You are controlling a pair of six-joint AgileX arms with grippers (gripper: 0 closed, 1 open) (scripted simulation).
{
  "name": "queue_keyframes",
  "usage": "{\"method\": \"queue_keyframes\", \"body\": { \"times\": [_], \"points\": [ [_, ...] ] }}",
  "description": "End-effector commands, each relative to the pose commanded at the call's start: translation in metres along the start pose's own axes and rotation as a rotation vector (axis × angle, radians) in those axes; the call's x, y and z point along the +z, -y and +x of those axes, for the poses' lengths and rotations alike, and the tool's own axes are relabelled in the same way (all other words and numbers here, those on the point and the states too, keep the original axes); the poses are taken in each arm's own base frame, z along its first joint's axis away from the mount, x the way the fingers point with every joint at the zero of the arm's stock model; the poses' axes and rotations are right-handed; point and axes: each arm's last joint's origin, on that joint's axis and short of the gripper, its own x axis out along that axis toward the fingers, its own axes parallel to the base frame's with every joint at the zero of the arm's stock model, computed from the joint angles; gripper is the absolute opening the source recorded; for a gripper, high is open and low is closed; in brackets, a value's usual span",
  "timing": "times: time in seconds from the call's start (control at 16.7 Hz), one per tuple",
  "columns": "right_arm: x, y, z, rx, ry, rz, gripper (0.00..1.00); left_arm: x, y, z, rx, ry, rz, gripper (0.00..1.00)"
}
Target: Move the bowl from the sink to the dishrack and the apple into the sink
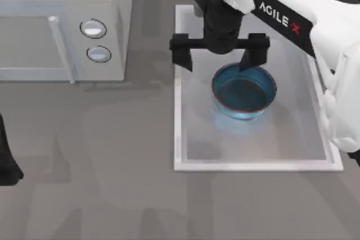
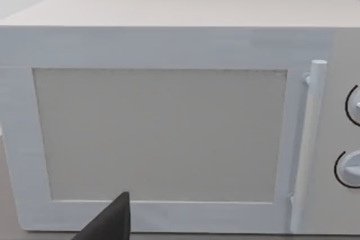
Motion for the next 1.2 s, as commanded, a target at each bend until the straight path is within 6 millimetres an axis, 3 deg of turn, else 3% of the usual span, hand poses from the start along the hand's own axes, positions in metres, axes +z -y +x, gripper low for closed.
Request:
{"method": "queue_keyframes", "body": {
  "times": [0.24, 0.6, 0.72, 0.96, 1.2],
  "points": [
    [0.001, 0.001, 0.008, -0.001, -0.001, 0.002, 1.0, 0.0, 0.0, 0.0, 0.0, 0.0, 0.0, 1.0],
    [0.001, -0.001, 0.082, 0.0, 0.0, 0.0, 1.0, 0.0, 0.0, 0.0, 0.0, 0.0, 0.0, 1.0],
    [0.0, 0.0, 0.098, 0.0, 0.0, 0.0, 1.0, 0.0, 0.0, 0.0, 0.0, 0.0, 0.0, 1.0],
    [0.0, 0.0, 0.1, 0.0, 0.0, 0.0, 1.0, 0.0, 0.0, 0.0, 0.0, 0.0, 0.0, 1.0],
    [0.0, 0.0, 0.1, 0.0, 0.0, 0.0, 0.7, 0.0, 0.0, 0.0, 0.0, 0.0, 0.0, 1.0]
  ]
}}
